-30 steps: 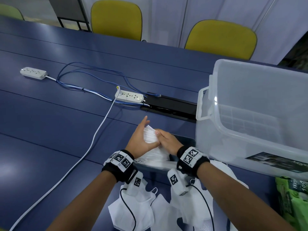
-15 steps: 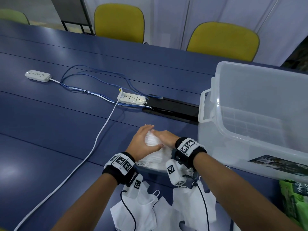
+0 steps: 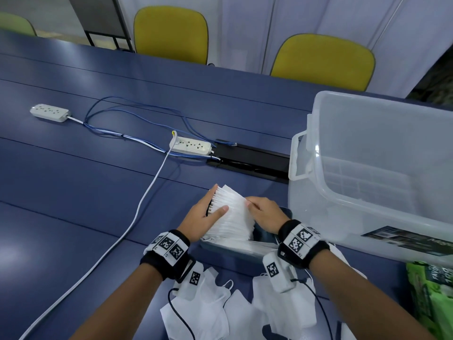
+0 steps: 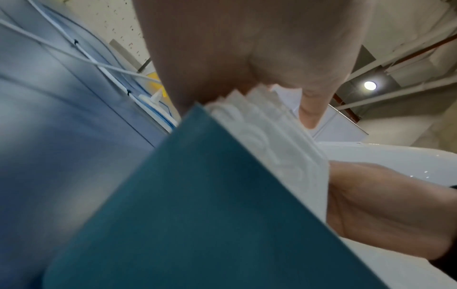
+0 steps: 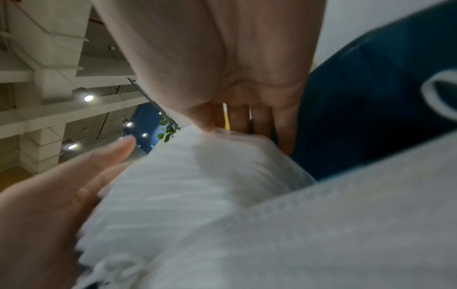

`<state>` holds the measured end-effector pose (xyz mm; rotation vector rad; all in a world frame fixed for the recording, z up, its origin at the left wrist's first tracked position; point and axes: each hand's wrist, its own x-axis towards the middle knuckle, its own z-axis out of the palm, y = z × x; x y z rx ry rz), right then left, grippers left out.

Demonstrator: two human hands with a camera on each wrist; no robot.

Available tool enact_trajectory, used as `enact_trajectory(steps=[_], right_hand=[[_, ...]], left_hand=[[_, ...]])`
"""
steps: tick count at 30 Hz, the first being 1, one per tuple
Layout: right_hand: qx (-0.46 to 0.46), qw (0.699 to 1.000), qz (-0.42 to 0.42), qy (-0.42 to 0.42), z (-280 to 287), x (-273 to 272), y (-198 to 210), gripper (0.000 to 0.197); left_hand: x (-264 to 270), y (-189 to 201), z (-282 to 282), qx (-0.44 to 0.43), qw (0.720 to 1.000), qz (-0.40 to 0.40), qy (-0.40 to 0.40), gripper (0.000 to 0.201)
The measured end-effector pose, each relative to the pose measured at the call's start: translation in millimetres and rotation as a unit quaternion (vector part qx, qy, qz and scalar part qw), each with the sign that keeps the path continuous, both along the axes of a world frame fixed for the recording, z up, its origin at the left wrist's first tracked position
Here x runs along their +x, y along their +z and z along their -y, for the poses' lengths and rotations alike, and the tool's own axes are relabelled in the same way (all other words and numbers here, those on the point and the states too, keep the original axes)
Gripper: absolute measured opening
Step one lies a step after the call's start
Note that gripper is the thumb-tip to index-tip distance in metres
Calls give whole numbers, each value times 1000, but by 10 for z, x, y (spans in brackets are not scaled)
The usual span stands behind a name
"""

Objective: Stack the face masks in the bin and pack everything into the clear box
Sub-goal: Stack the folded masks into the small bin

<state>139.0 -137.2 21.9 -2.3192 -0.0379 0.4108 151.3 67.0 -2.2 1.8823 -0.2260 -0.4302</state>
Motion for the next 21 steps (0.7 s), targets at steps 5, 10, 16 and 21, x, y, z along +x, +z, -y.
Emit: enact_trajectory(steps=[5,10,16,21], right_hand=[[20,998,-27,-47,-103,85,-9,41],[-24,999,3,-42,-27,159,70,42],[-151,987,46,9,-14,98,241,18],[-160,987,5,19,-172,81,121,22]], left_hand=[[-89,-88,92,-16,999,28,43,81],[-119,-55,101,-30,994,93,38,62],[42,67,16,71,979,189,-26,55],[123,107,14,128,971,191,-63,64]])
